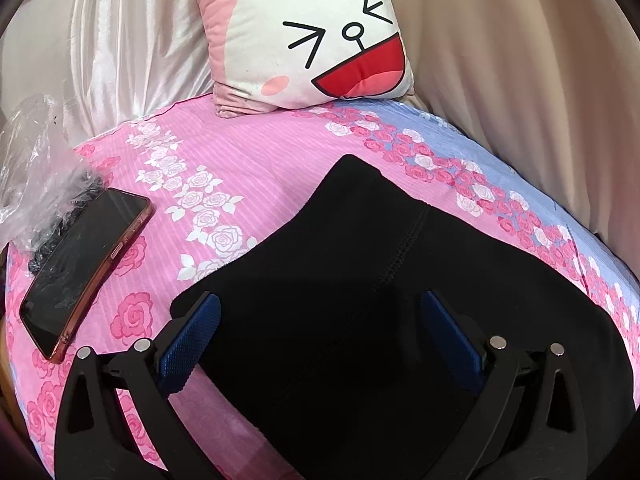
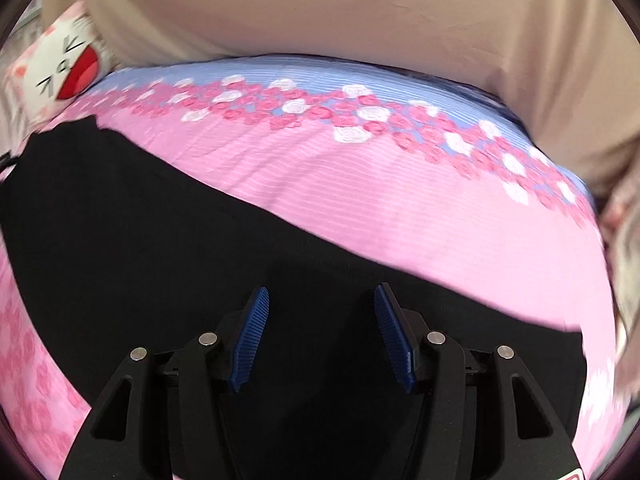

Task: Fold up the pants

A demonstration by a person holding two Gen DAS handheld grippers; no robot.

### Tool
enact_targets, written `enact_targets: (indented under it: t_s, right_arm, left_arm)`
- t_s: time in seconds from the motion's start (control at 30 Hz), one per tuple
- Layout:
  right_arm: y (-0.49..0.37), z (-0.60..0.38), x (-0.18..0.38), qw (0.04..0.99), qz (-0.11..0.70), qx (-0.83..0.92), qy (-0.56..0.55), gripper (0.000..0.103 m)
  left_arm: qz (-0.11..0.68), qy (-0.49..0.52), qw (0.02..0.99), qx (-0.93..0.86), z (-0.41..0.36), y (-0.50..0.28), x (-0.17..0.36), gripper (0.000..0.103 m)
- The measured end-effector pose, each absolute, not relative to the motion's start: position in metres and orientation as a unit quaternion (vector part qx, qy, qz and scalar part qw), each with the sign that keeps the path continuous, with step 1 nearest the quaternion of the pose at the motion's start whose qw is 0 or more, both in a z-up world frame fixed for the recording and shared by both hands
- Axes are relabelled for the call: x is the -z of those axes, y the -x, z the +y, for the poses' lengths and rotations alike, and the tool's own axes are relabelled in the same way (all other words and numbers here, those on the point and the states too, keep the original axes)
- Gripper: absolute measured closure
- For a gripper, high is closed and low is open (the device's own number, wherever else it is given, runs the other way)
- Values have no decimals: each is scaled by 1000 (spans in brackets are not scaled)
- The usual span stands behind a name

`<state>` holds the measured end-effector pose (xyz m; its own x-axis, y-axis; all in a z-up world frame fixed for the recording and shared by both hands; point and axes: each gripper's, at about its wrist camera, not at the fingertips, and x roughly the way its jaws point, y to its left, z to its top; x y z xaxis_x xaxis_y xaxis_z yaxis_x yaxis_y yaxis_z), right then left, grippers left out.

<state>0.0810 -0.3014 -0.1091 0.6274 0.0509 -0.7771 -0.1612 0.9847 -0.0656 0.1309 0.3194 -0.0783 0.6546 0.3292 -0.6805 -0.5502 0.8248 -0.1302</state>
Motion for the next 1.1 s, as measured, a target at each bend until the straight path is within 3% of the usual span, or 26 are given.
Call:
enact_targets:
  t_s: [0.03,0.07,0.1,0.13,0.33,0.43,0.5,0.7,0.9,0.93,1.0,1.1]
  right_arm:
    - [-84,-308,110,898,430,-69,67,51]
    - [-93,-309,113,893,437,-85,66,67]
    - [-95,-308,112,891,438,-105,63,98]
    - [-95,-305,107,890,435,-116,64,100]
    - [-108,-321,99,901,420,-99,41,100]
    - [-94,-343,87,918,392,-58,-15,85]
    - [-65,-374,72,932,357,-22,-62,54]
    - [19,-489,68,922,319,106,-192,48]
    - [3,-496,105,896,403,94,-161,51]
    - [-1,-493,110,894,411,90,-155,56]
    - [-12,-476,113,899,413,91,-114,94]
    - [-10,-475,80,923,356,100,-104,95]
  left_arm:
    - [335,166,894,-246,320,-131,78,5]
    - [334,166,894,-247,320,-131,78,5]
    - [334,165,894,-250,320,-131,78,5]
    - [335,163,893,-253,319,-131,78,5]
    - [338,157,890,-263,319,-131,78,5]
    - [337,159,890,-262,319,-131,78,5]
    - [335,161,891,-261,318,-131,77,5]
    - [327,167,893,-258,319,-129,75,5]
    - [323,165,894,-263,319,-127,75,5]
    - [322,166,893,-266,320,-127,74,5]
    - [319,169,893,-271,321,-125,74,5]
    - [313,175,892,-276,322,-122,73,5]
